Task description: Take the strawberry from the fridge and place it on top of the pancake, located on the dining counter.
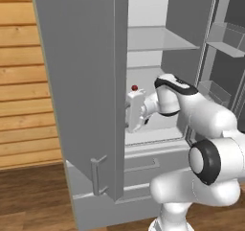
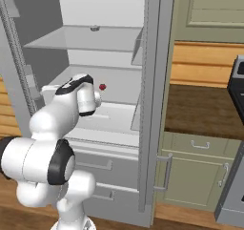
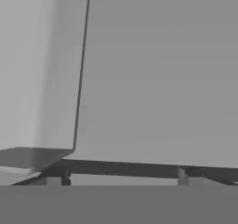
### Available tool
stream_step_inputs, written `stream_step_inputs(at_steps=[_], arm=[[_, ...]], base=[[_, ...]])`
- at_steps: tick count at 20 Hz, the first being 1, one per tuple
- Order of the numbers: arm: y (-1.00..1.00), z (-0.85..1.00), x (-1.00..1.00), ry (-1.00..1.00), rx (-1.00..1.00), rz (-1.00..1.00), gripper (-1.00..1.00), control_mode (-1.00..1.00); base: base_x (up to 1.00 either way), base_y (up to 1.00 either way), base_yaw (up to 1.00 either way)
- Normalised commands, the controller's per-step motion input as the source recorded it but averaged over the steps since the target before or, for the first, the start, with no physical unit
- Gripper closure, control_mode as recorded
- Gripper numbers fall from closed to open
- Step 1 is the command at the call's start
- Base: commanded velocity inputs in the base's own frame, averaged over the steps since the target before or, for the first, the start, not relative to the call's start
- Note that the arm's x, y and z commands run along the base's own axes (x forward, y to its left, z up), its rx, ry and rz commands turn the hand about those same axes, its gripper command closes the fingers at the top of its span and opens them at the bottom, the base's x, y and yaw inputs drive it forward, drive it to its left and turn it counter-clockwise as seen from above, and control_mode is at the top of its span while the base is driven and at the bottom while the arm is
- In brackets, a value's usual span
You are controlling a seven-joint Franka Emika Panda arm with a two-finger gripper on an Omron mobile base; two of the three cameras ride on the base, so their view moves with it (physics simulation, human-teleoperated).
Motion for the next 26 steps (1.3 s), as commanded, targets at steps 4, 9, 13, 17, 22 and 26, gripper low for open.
stream_step_inputs(at_steps=[4,9,13,17,22,26], arm=[[0.81,0.00,-0.56,-0.02,-0.04,-0.03,-1.00,-1.00],[0.63,0.00,-0.38,0.00,-0.02,-0.06,-1.00,-1.00],[0.52,0.01,-0.29,-0.01,-0.04,-0.12,-1.00,-1.00],[0.45,0.00,-0.27,-0.01,-0.03,-0.15,-1.00,-1.00],[0.56,0.00,-0.11,0.00,-0.04,-0.22,-1.00,-1.00],[0.30,0.00,-0.12,-0.01,-0.01,-0.20,-1.00,-1.00]], base=[[0.00,0.00,0.00],[0.00,0.00,0.00],[0.00,0.00,0.00],[0.00,0.00,0.00],[0.00,0.00,0.00],[0.00,0.00,0.00]])
